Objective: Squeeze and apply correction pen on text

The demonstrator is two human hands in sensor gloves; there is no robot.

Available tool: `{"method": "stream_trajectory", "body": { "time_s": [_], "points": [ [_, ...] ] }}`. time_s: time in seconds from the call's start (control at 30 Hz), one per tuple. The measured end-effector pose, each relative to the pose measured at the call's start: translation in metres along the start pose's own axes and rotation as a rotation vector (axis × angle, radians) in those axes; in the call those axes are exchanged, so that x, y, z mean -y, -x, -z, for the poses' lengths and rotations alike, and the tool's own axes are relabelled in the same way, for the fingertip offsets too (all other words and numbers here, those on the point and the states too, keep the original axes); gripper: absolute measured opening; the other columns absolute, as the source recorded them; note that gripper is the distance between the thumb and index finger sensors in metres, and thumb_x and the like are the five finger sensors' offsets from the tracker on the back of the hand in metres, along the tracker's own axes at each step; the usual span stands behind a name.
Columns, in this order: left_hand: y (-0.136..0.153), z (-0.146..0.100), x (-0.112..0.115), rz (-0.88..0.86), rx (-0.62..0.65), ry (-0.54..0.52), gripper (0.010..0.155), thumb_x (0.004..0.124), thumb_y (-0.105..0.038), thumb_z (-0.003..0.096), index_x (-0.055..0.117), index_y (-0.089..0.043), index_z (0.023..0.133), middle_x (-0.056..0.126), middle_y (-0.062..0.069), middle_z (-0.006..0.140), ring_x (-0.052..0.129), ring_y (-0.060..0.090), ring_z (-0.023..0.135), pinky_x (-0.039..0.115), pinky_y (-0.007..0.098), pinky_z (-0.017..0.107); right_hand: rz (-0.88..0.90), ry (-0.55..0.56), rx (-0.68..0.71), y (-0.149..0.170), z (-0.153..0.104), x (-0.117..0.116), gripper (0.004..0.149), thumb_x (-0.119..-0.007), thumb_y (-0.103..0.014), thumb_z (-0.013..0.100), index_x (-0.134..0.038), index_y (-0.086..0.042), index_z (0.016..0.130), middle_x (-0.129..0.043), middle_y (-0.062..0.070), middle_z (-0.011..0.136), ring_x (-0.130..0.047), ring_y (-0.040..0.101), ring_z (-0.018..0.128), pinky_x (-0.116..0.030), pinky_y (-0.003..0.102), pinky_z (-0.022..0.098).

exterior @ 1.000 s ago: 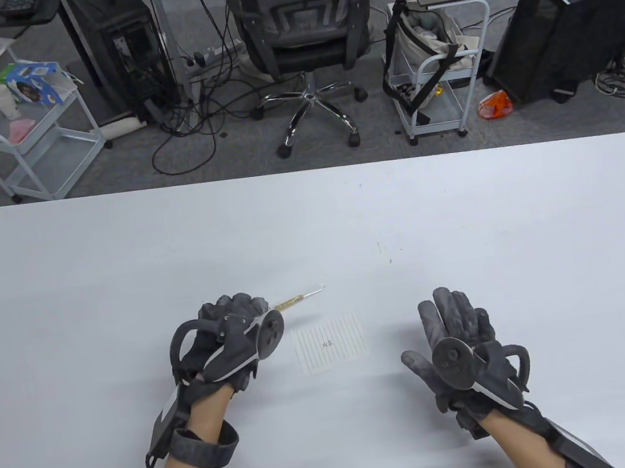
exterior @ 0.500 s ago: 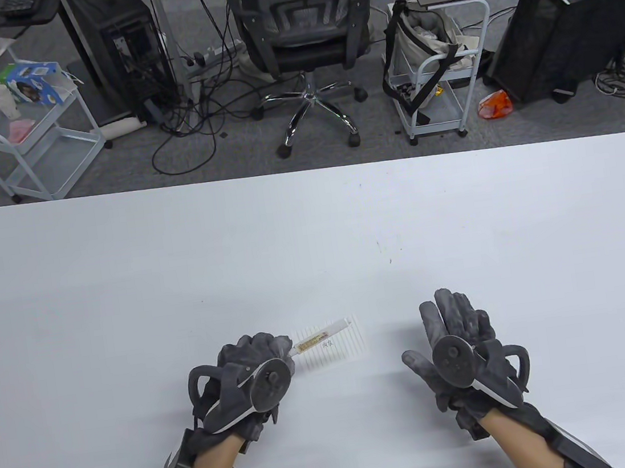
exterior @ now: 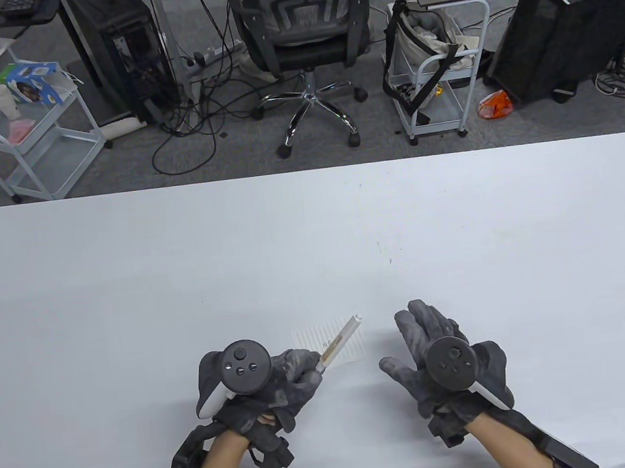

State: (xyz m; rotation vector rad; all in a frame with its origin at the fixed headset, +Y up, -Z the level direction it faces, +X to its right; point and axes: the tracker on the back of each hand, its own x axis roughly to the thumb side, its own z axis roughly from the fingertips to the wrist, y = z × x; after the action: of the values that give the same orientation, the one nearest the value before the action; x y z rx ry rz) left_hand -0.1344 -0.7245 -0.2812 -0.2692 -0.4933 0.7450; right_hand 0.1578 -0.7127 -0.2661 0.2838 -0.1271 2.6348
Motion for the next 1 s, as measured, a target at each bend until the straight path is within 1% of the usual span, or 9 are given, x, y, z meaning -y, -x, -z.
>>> {"method": "stream_trajectory", "body": {
  "time_s": [0.1,0.17,0.3,0.4,0.47,0.63,0.73,0.87,1.0],
  "points": [
    [-0.002,0.003,0.005,0.039,-0.002,0.028,0.051,0.072,-0.051,0.0414,0.074,-0.023,0.084,0.090,0.000,0.074,0.097,0.018,0.053,0.081,0.046,0.050,0.168,-0.035,0.011,-0.005,0.002,-0.004,0.081,-0.065,-0.073,0.039,-0.052,-0.023,0.101,-0.058,0.013,0.110,-0.067,0.042,0.093,-0.058,0.059,0.071],
    [-0.004,0.005,0.008,-0.005,0.004,0.047,0.051,0.072,-0.050,0.0416,0.074,-0.022,0.084,0.090,0.001,0.074,0.097,0.019,0.052,0.082,0.046,0.049,0.279,-0.057,0.002,-0.007,0.003,-0.008,0.080,-0.067,-0.073,0.039,-0.055,-0.022,0.099,-0.062,0.013,0.107,-0.071,0.041,0.089,-0.061,0.058,0.070],
    [-0.013,0.008,0.017,-0.008,0.023,0.080,0.051,0.072,-0.050,0.0417,0.074,-0.022,0.084,0.090,0.001,0.074,0.097,0.019,0.052,0.082,0.045,0.048,0.401,-0.086,0.002,-0.010,0.004,-0.014,0.076,-0.069,-0.073,0.038,-0.061,-0.022,0.094,-0.070,0.011,0.100,-0.077,0.040,0.082,-0.065,0.057,0.065],
    [-0.021,0.010,0.026,0.068,0.037,0.103,0.051,0.073,-0.050,0.0416,0.074,-0.022,0.084,0.090,0.001,0.074,0.097,0.019,0.052,0.082,0.045,0.048,0.460,-0.094,-0.005,-0.011,0.003,-0.016,0.072,-0.070,-0.073,0.038,-0.065,-0.023,0.090,-0.077,0.009,0.092,-0.083,0.037,0.075,-0.069,0.056,0.061],
    [-0.028,0.010,0.032,0.152,0.049,0.106,0.051,0.073,-0.050,0.0414,0.074,-0.022,0.084,0.090,0.001,0.074,0.097,0.019,0.052,0.081,0.045,0.048,0.494,-0.095,-0.025,-0.010,0.004,-0.018,0.068,-0.071,-0.073,0.038,-0.070,-0.023,0.085,-0.083,0.007,0.084,-0.087,0.034,0.068,-0.072,0.054,0.058],
    [-0.044,0.008,0.040,0.331,0.099,0.045,0.051,0.072,-0.051,0.0407,0.074,-0.022,0.083,0.090,0.001,0.073,0.097,0.019,0.052,0.081,0.046,0.049,0.561,-0.111,-0.079,-0.004,0.005,-0.025,0.056,-0.074,-0.072,0.038,-0.084,-0.024,0.066,-0.097,0.003,0.059,-0.097,0.028,0.043,-0.081,0.050,0.044],
    [-0.048,0.006,0.042,0.398,0.110,0.014,0.052,0.073,-0.051,0.0402,0.073,-0.022,0.083,0.090,0.001,0.073,0.097,0.019,0.052,0.081,0.046,0.049,0.596,-0.131,-0.092,-0.003,0.005,-0.028,0.050,-0.076,-0.070,0.039,-0.088,-0.025,0.057,-0.100,0.001,0.049,-0.098,0.026,0.034,-0.084,0.048,0.038],
    [-0.050,0.006,0.044,0.417,0.118,0.002,0.052,0.074,-0.051,0.0397,0.074,-0.021,0.082,0.090,0.001,0.072,0.097,0.020,0.051,0.081,0.047,0.049,0.648,-0.167,-0.112,-0.002,0.006,-0.035,0.046,-0.077,-0.067,0.040,-0.090,-0.025,0.053,-0.101,0.001,0.043,-0.098,0.025,0.028,-0.085,0.047,0.035],
    [-0.053,0.004,0.045,0.492,0.114,-0.048,0.052,0.074,-0.052,0.0388,0.074,-0.021,0.081,0.090,0.001,0.071,0.097,0.019,0.050,0.082,0.046,0.048,0.711,-0.167,-0.136,0.001,0.005,-0.039,0.043,-0.079,-0.063,0.041,-0.091,-0.023,0.052,-0.102,0.001,0.040,-0.098,0.024,0.023,-0.085,0.046,0.032]
  ]
}}
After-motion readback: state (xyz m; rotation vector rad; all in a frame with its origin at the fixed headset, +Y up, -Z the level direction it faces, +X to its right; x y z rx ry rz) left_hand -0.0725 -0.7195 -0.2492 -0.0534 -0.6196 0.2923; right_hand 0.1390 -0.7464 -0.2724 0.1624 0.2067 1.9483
